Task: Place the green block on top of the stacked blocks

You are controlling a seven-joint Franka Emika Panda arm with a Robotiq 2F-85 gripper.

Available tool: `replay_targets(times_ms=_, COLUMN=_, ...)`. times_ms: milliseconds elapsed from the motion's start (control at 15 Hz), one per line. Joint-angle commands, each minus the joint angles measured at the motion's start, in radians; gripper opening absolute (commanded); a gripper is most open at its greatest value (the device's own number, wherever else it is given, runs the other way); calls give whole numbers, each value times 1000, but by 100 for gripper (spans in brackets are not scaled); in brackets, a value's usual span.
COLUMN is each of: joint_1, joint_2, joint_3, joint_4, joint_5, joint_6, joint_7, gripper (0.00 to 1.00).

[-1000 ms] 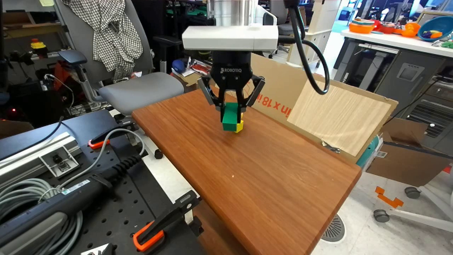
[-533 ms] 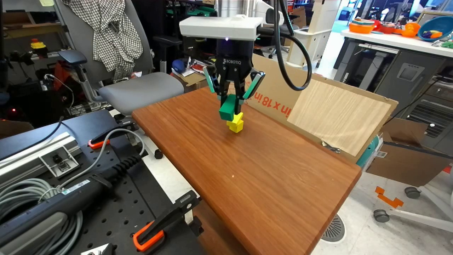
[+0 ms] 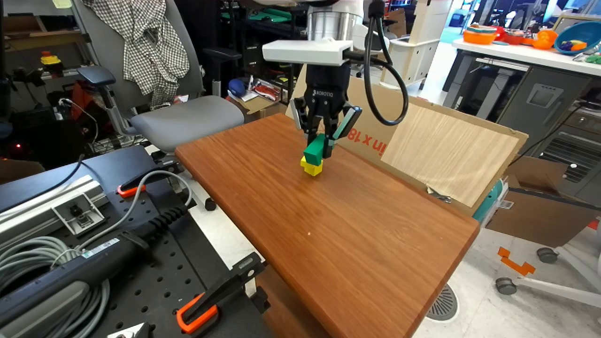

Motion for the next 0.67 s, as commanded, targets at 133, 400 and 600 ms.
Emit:
replay_targets(times_ms=133, joint_1=39, joint_2=87, joint_3=-2, joint_4=156, joint_5=34, joint_6=-126, joint_7=12, gripper=9)
replay_targets(times_ms=400, joint_1=45, joint_2=94, joint_3=18, joint_4=211, joint_5=48, joint_6=-192, joint_7=-19, gripper=9)
replay_targets(times_ms=600, joint_1=39, joint_2=123, joint_3=32, joint_4=254, joint_5=64, joint_6=-290, joint_7=-69, gripper=9)
